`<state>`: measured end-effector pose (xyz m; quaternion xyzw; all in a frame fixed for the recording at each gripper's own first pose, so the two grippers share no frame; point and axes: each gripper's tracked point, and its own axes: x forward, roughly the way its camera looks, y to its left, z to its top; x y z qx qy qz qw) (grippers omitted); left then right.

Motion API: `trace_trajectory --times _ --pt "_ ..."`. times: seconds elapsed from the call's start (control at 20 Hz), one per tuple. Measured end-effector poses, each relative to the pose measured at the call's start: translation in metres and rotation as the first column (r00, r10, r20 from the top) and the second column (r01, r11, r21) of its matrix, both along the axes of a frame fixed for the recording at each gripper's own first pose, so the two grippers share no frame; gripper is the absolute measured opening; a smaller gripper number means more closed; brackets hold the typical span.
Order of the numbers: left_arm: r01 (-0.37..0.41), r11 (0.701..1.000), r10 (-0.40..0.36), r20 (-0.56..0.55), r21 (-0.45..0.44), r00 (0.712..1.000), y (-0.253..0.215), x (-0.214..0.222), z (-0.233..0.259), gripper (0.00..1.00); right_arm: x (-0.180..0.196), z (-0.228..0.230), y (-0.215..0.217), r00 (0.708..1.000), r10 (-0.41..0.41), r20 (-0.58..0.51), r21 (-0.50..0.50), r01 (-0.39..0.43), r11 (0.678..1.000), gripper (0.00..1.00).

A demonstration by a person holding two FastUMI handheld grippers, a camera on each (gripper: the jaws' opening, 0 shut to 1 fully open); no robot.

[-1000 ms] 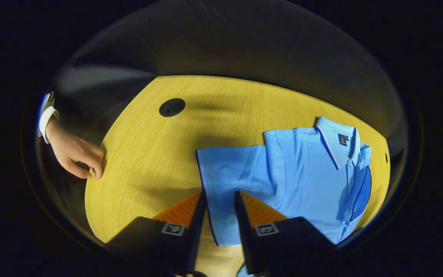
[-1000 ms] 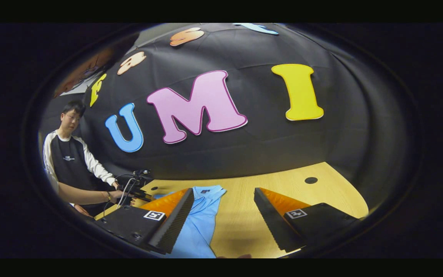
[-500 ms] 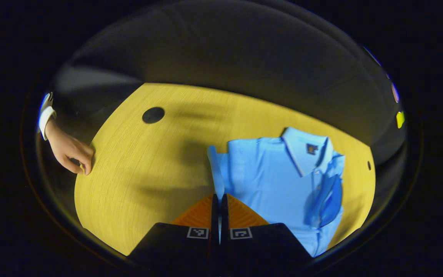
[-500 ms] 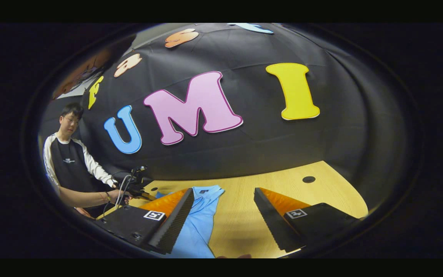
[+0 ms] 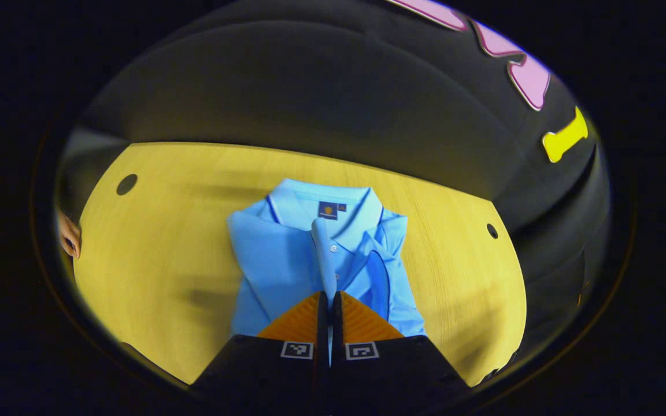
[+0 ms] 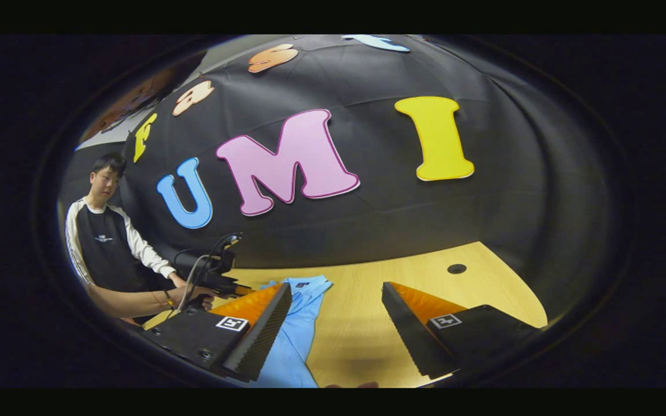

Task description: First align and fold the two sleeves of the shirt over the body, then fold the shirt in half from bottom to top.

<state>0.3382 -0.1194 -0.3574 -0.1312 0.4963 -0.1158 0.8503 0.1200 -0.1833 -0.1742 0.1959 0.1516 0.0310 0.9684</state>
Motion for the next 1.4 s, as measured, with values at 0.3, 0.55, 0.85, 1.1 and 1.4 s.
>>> trace_trajectory --times 0.3,0.55,0.85,1.1,1.4 --pt "0.038 0.997 -0.046 0.118 0.069 0.992 -0.012 0.011 0.008 0.09 -0.006 -0.007 -0.005 1.000 -0.013 -0.016 -0.008 0.012 1.000 0.98" --pt "0.058 0.977 -0.116 0.288 0.203 0.951 -0.006 0.017 0.029 0.65 -0.003 -0.007 0.006 1.000 0.000 -0.010 -0.021 -0.001 1.000 0.98" --pt "-0.106 0.987 0.016 0.584 0.121 0.811 0.061 -0.046 0.151 0.97 -0.027 -0.034 0.028 0.992 0.032 -0.123 -0.053 -0.039 0.998 0.98" --pt "-0.139 0.981 0.053 0.499 0.137 0.865 0.113 -0.223 0.148 0.96 -0.126 -0.095 0.082 0.921 0.090 -0.379 -0.076 -0.128 0.989 0.98" --pt "-0.113 0.981 0.062 0.294 0.159 0.954 0.134 -0.346 0.072 0.96 -0.206 -0.147 0.131 0.833 0.155 -0.532 -0.125 -0.258 0.958 0.98"
